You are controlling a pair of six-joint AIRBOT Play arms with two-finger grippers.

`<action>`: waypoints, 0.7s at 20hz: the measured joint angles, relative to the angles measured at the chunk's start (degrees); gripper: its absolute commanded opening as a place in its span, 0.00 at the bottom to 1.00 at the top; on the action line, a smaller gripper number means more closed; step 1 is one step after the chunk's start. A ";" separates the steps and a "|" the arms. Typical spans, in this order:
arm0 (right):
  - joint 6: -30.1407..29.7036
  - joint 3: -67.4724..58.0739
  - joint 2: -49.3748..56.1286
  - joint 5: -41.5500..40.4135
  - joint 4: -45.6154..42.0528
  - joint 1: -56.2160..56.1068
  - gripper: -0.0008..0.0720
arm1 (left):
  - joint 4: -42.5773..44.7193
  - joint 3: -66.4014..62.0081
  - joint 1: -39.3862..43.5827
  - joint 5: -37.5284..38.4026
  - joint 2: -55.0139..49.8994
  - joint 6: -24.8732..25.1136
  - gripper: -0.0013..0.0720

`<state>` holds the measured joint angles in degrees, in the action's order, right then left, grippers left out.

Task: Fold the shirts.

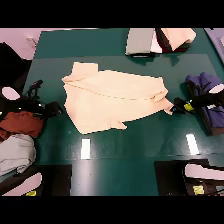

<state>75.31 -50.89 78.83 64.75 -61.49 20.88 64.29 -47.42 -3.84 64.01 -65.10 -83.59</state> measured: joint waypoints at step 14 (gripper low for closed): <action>-0.07 0.07 -5.68 -2.16 0.02 -1.01 0.03 | -3.54 10.19 23.85 -12.24 0.15 -8.41 0.75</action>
<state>75.24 -50.83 73.14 62.59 -61.47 19.88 60.75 -37.23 20.01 51.77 -64.95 -92.01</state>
